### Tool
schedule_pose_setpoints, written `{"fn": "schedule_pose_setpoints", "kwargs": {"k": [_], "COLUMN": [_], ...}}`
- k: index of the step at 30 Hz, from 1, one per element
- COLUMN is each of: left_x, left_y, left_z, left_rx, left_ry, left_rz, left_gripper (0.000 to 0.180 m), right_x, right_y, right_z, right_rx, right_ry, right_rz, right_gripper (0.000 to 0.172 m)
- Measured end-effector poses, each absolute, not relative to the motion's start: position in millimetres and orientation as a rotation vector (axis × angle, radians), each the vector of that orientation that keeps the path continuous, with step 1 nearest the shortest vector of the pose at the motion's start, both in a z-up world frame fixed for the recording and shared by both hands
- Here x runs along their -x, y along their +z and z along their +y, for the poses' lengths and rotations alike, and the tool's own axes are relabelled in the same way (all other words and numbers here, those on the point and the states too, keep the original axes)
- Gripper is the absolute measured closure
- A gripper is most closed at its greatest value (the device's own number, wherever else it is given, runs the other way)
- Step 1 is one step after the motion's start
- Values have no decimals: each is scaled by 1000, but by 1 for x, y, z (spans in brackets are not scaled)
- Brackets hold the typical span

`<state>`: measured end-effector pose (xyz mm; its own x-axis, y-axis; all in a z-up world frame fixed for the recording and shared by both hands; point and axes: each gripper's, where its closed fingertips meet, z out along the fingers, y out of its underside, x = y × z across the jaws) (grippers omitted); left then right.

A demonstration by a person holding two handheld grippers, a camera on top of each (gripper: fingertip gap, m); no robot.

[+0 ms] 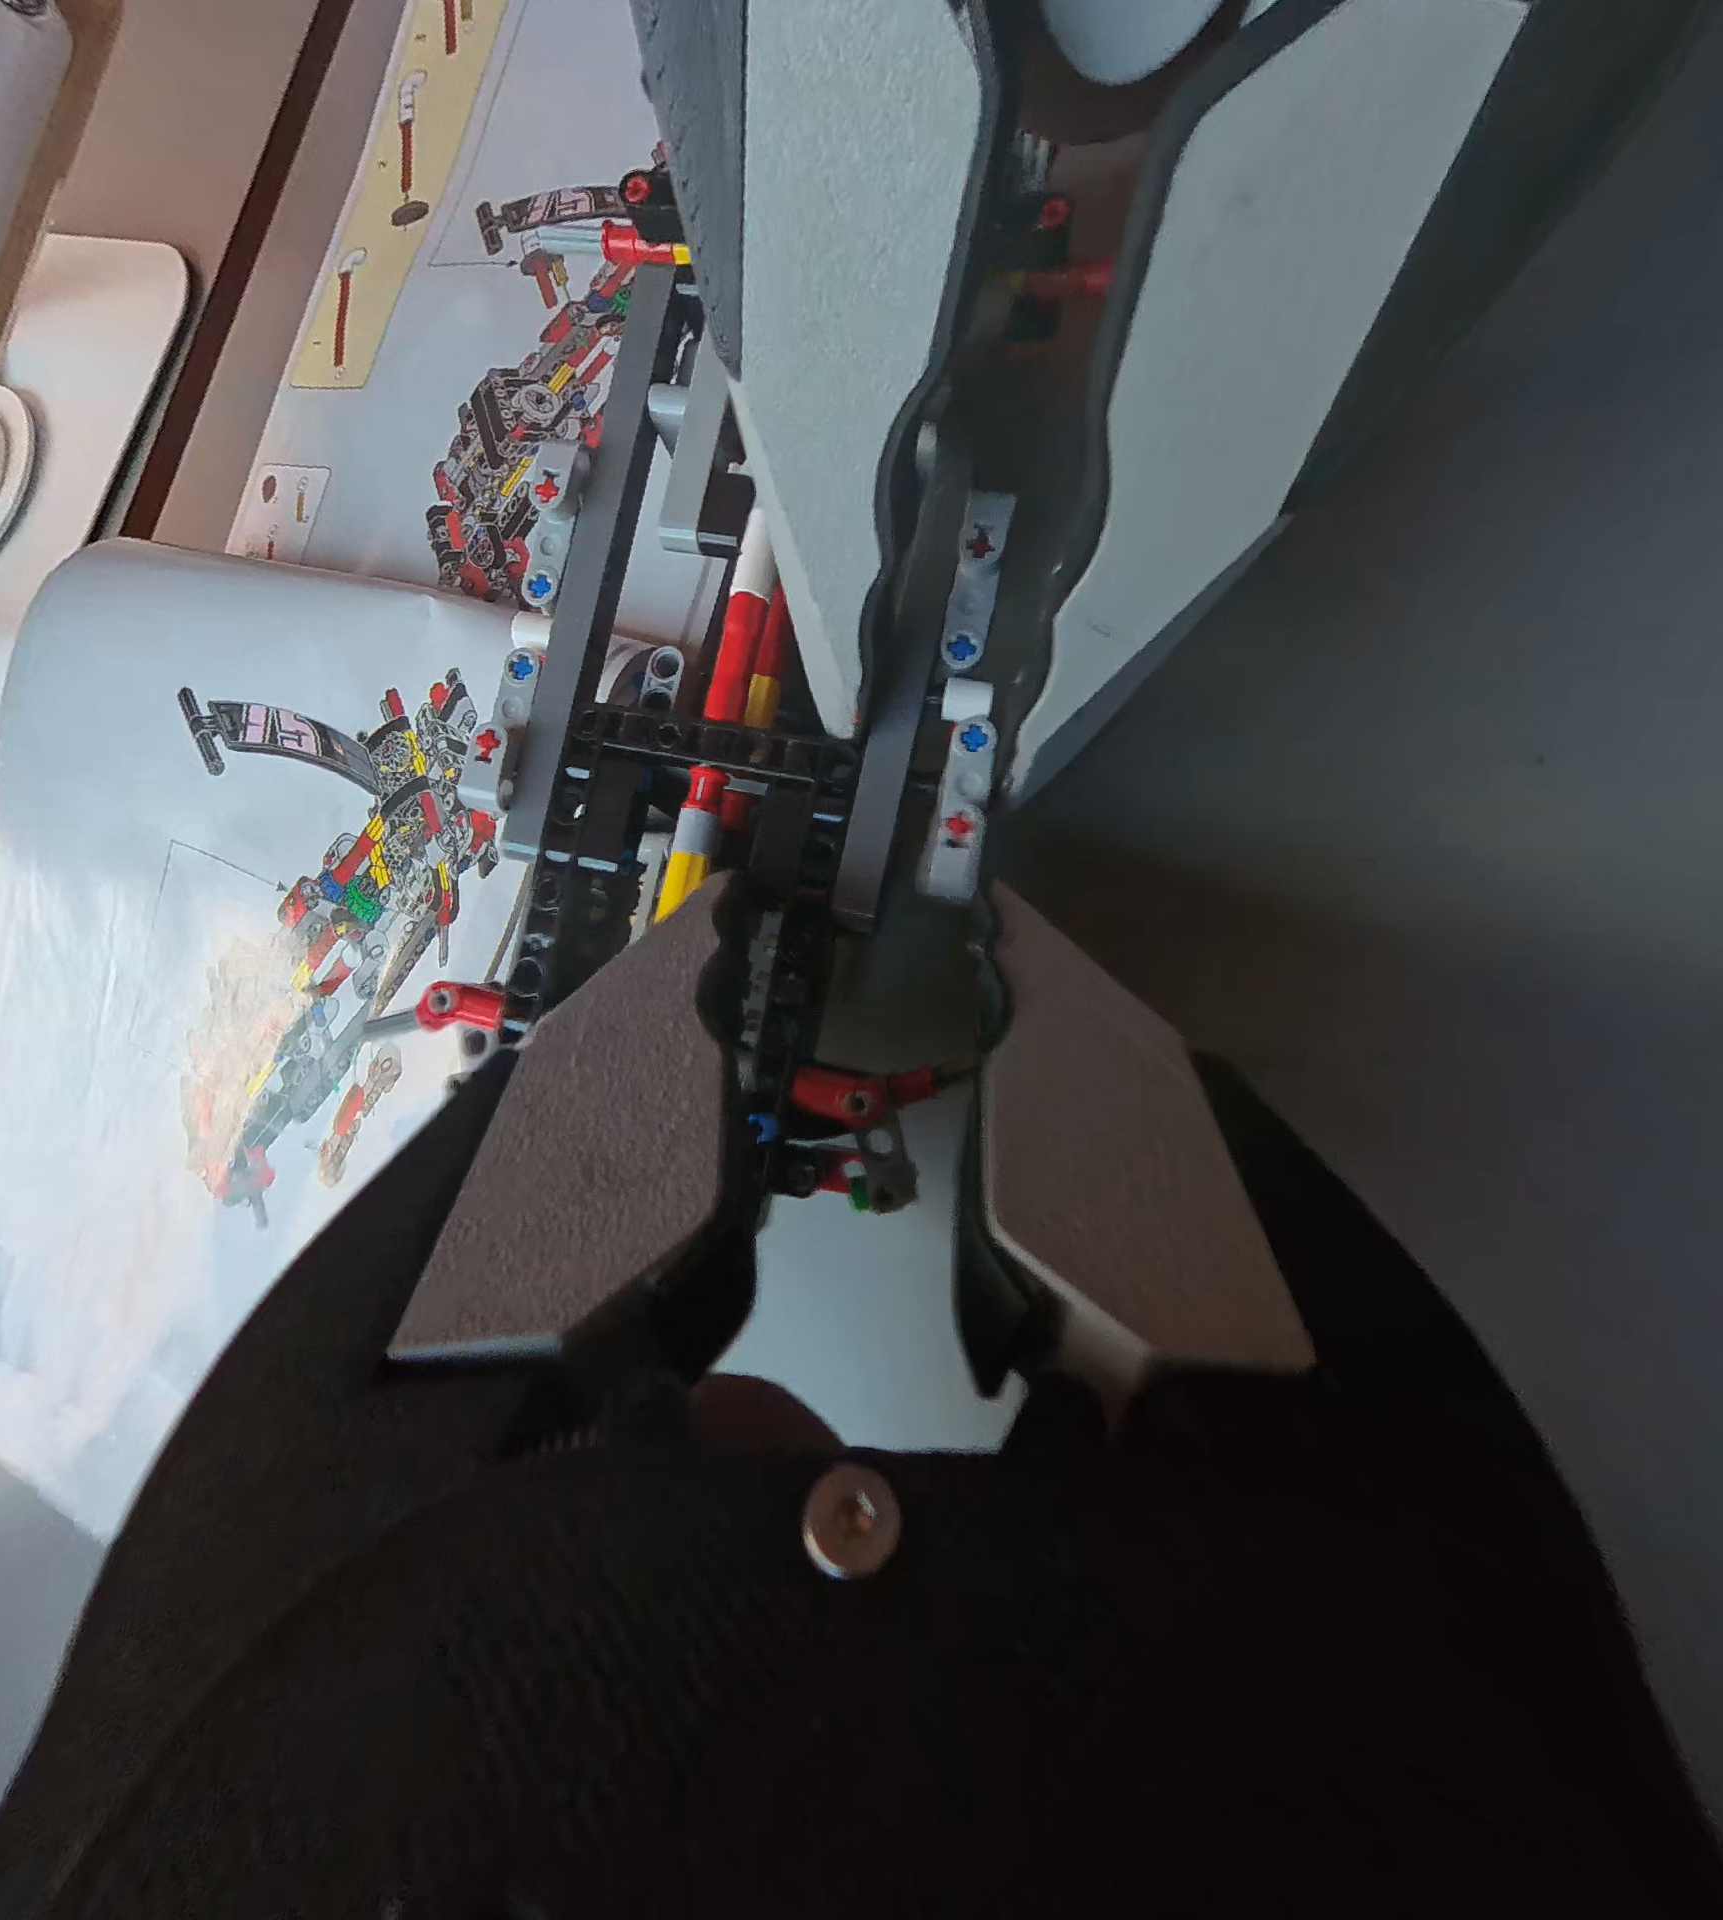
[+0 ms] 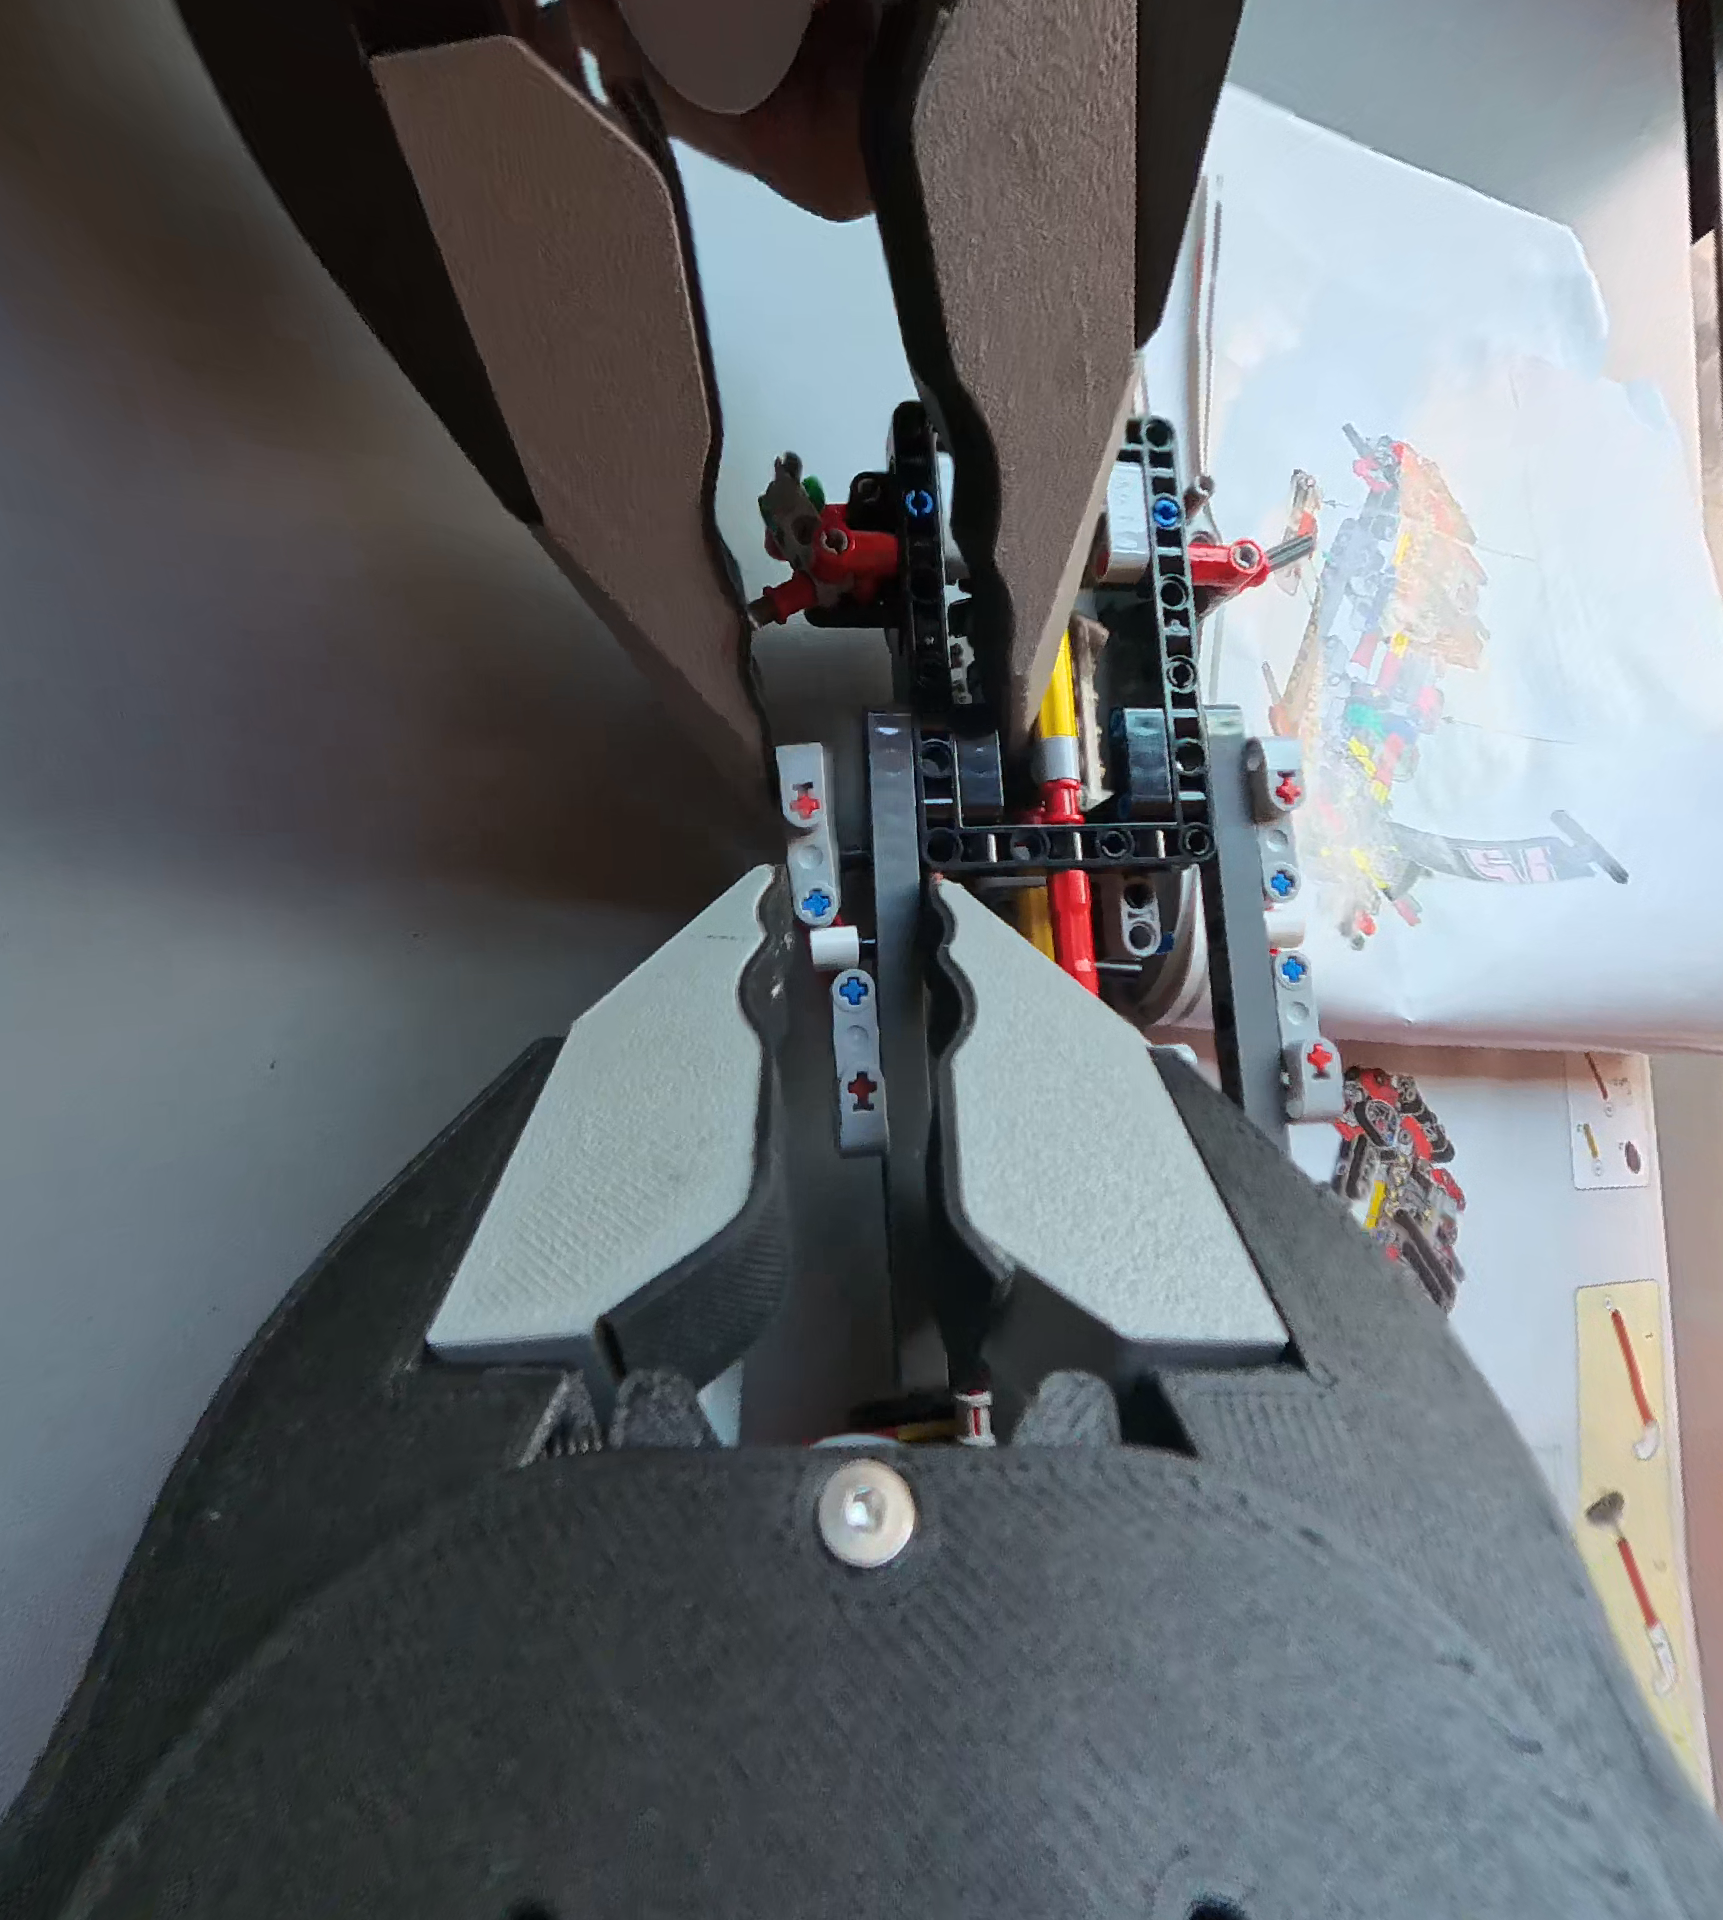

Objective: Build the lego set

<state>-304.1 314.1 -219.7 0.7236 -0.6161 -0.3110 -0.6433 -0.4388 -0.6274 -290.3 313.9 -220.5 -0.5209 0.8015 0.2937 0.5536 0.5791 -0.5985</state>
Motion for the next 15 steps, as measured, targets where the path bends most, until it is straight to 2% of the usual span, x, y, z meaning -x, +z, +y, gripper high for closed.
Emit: {"fn": "schedule_pose_setpoints", "kwargs": {"k": [1,9,11,13,15], "left_x": [306,309,307,307,307], "left_y": [-219,-219,-219,-219,-219], "left_z": [315,318,319,319,319], "left_rx": [2170,2154,2153,2158,2156], "left_ry": [64,104,69,57,53], "left_rz": [943,967,939,942,953], "left_gripper": [148,149,148,148,147], "right_x": [292,292,292,285,281], "right_y": [-221,-223,-221,-222,-223], "right_z": [315,318,319,322,326], "right_rx": [1092,1017,1075,1113,1070], "right_ry": [588,471,563,543,462], "right_rz": [-2259,-2277,-2246,-2257,-2238], "right_gripper": [154,157,156,143,147]}}
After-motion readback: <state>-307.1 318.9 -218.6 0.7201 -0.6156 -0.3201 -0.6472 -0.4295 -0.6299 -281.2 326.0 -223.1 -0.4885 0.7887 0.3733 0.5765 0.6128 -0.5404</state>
